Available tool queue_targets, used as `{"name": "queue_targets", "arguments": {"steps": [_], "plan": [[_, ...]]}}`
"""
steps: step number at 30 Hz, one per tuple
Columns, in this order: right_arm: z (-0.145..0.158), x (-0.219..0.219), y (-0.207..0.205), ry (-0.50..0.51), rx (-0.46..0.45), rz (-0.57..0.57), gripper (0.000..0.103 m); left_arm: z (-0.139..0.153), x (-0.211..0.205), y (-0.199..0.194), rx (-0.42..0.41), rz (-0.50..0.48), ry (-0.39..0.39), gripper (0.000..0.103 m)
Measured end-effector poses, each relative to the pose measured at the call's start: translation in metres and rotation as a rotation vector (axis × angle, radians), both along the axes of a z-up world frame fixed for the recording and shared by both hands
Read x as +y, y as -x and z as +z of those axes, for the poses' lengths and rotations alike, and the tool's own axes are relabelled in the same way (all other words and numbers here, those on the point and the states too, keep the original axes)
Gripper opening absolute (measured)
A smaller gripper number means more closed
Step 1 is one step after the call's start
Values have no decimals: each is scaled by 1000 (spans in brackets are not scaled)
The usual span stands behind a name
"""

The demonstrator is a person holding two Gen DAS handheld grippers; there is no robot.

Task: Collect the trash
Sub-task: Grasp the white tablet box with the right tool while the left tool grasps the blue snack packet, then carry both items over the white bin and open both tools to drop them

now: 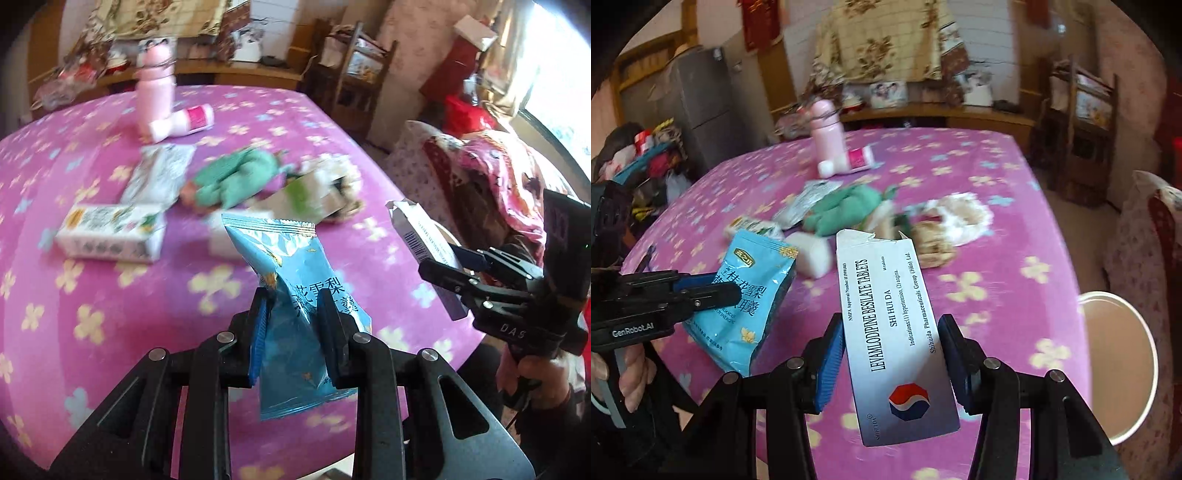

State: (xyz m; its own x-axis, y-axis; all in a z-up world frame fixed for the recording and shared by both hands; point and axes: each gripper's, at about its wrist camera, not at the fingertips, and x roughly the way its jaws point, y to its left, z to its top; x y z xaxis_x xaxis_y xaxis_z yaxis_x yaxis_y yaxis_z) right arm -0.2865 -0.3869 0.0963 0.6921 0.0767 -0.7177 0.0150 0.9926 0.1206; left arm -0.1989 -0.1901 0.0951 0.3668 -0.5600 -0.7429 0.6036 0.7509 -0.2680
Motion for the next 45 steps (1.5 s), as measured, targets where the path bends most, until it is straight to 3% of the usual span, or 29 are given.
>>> {"name": "queue_targets", "arguments": {"steps": [21,39,41,43,45], "plan": [[-2,-136,64,-1,-4,-314,49,12,-153,23,-71,-199,-15,24],[-57,-268,81,-9,111,-627,50,-12,-287,24,3,-263,13,26],[-61,-278,80,-2,123,-655,61,-16,-296,23,38,-266,26,30],[-62,-280,80,1,121,-670,70,-18,-297,22,63,-263,45,46],[-61,-279,83,-1,112,-672,70,-20,-293,22,65,-252,58,55]]}}
